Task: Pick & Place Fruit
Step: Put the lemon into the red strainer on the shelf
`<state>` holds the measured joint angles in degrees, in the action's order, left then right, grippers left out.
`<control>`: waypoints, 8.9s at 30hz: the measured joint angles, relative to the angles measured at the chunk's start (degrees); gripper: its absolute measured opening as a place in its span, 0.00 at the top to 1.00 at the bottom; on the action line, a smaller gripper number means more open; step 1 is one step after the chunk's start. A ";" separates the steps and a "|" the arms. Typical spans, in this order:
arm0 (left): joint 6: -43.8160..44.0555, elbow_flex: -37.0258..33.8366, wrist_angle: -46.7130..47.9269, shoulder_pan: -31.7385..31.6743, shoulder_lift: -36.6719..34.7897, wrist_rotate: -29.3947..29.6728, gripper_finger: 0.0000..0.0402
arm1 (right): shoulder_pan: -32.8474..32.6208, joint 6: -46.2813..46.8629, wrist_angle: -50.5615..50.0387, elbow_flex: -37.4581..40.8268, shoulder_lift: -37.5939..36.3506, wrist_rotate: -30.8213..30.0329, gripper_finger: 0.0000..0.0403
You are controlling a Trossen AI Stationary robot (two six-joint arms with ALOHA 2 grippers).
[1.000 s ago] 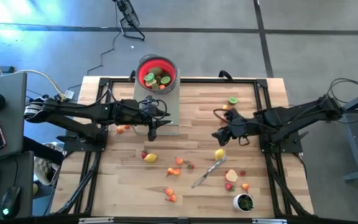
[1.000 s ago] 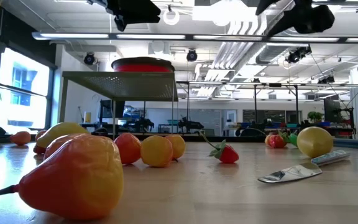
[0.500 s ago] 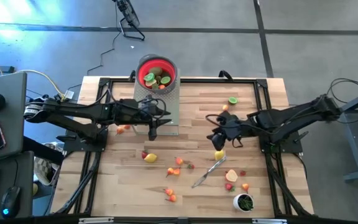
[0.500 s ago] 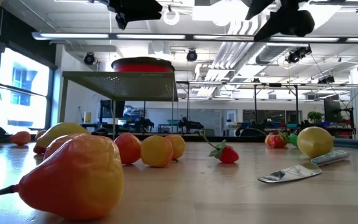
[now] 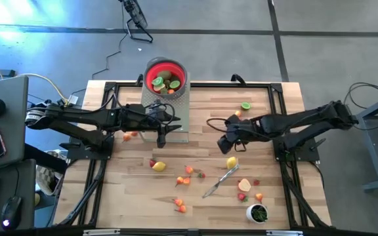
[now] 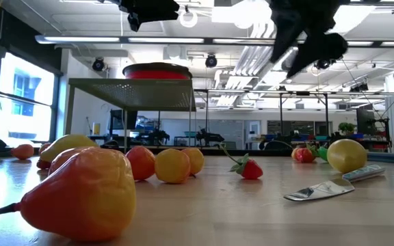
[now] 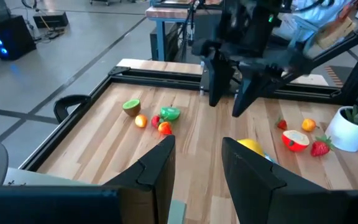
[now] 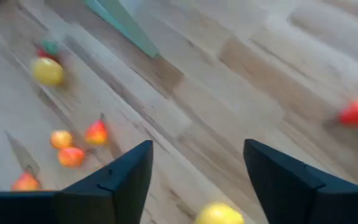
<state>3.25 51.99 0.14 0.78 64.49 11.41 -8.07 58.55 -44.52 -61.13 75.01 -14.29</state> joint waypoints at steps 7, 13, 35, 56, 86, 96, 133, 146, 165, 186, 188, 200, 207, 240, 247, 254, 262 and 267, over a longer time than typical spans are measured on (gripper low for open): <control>0.02 0.00 0.95 0.00 0.00 0.05 0.69 | 2.12 7.28 -3.85 -0.10 3.39 3.95 0.20; 0.02 0.00 1.42 0.00 0.00 0.08 0.69 | 1.76 13.40 -7.87 -0.09 5.44 10.37 0.15; 0.35 0.00 4.60 0.00 -0.02 0.05 0.69 | -1.17 18.17 0.18 10.01 10.77 17.90 0.21; 0.04 0.00 6.05 -0.01 -0.02 0.05 0.69 | -3.19 25.28 14.05 18.13 10.74 18.72 0.21; 0.24 0.00 6.47 0.00 -0.02 0.05 0.69 | -3.17 23.66 16.19 18.06 15.73 19.98 0.37; 0.24 0.00 6.47 -0.02 -0.02 0.05 0.69 | -3.17 23.70 16.49 18.08 15.75 20.35 0.44; 0.01 0.02 2.29 -0.01 -0.01 0.08 0.69 | -2.85 7.94 19.91 18.07 1.13 9.73 0.44; 0.02 0.02 1.14 -0.02 0.00 0.05 0.69 | -0.81 -9.36 30.21 18.10 -8.16 -2.25 0.44; 0.22 0.02 -0.37 -0.01 0.24 0.05 0.69 | -0.16 -35.96 58.48 18.02 -10.07 -7.08 0.44; 4.65 0.02 0.07 0.00 0.24 -8.97 0.69 | -0.07 -38.10 60.79 18.02 -10.06 -11.75 0.44; 7.09 0.02 0.93 0.00 0.24 -8.97 0.69 | -0.07 -39.20 61.66 18.02 -10.08 -11.73 0.44; 4.12 -0.47 6.18 -0.03 -0.88 -1.10 0.69 | 3.34 -46.41 66.33 17.95 -8.93 -12.42 0.44; -0.06 -8.75 -1.20 -0.02 -10.03 1.16 0.71 | 6.01 -46.41 66.49 17.99 -8.91 -12.23 0.44; -1.46 -25.86 7.85 0.00 -49.77 1.15 0.83 | 21.85 -56.81 71.62 -11.23 22.10 3.96 0.44; -1.46 -25.86 9.13 0.00 -49.75 1.15 0.83 | 25.81 -59.38 64.45 -21.72 28.35 4.27 0.44; -1.75 -25.86 9.11 0.00 -49.75 1.13 0.83 | 29.31 -59.99 63.80 -24.45 32.52 6.69 0.44; -1.91 -25.86 9.24 0.00 -49.74 1.15 0.83 | 32.13 -60.31 62.81 -24.45 34.17 6.96 0.44; -1.92 -25.86 9.25 0.00 -49.75 1.15 0.83 | 33.08 -59.97 62.62 -24.45 34.17 6.92 0.44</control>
<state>1.32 26.13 9.39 0.78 14.74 12.56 25.01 -1.42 18.10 -85.58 109.19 -7.37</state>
